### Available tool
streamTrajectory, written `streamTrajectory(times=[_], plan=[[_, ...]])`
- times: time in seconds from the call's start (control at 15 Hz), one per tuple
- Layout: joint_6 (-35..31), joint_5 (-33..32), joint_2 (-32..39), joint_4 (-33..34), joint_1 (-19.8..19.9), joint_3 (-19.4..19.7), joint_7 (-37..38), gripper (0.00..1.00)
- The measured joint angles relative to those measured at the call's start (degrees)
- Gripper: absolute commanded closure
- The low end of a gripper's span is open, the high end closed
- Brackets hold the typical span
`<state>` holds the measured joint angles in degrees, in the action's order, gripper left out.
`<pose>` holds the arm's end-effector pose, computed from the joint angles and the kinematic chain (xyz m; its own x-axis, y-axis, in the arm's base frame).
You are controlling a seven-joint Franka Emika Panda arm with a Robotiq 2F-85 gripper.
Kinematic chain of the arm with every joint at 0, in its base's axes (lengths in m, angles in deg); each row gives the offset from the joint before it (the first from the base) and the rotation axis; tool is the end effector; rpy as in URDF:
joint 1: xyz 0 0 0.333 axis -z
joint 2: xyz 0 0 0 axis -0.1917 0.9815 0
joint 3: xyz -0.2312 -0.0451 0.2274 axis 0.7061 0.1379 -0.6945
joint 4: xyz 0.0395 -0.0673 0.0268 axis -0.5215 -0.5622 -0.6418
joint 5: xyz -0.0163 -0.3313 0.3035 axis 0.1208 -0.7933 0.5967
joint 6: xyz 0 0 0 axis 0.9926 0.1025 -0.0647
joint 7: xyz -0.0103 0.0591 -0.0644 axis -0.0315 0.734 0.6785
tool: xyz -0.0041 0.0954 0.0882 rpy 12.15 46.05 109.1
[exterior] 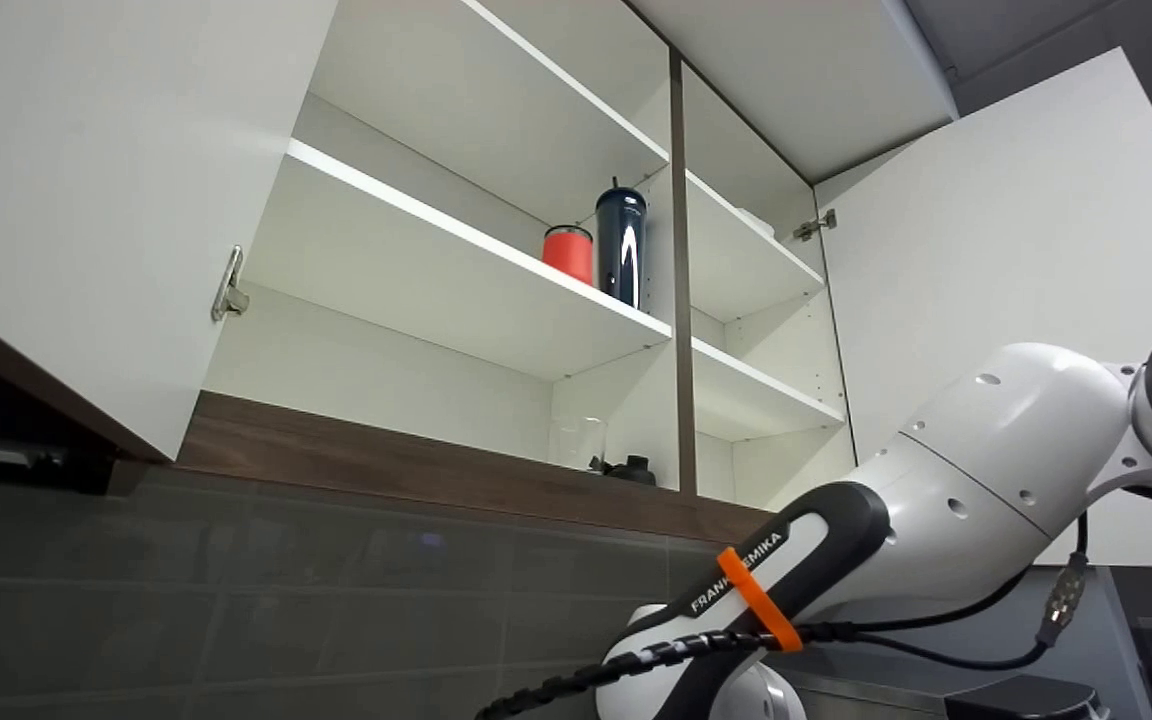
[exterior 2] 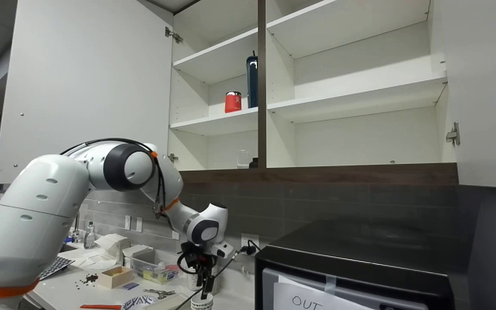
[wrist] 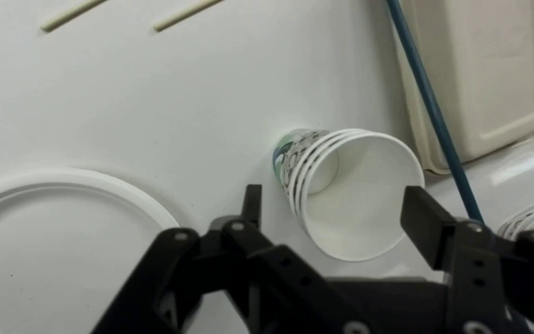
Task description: Move three cups to the left side of the open cabinet
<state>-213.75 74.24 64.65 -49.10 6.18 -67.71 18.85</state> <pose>0.6518 0.1167 0.2601 0.8891 -0.4498 -0.0852 -0.4570 -0.8614 -0.2214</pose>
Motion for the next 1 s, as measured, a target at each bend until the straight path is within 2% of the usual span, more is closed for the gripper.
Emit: streamTrajectory(times=[0.27, 0.33, 0.4, 0.47, 1.0], plan=[[-0.27, -0.03, 3.84, 0.19, -0.78, 0.67, 0.97, 0.0], [-0.73, -0.03, 4.71, 0.22, -0.85, 0.71, 0.97, 0.22], [-1.45, -0.01, 5.58, 0.24, -0.91, 0.71, 0.97, 0.25], [-2.33, 0.01, 6.41, 0.26, -0.99, 0.71, 0.96, 0.32], [-4.84, 0.13, 8.3, 1.58, -1.66, 0.73, 1.37, 0.94]])
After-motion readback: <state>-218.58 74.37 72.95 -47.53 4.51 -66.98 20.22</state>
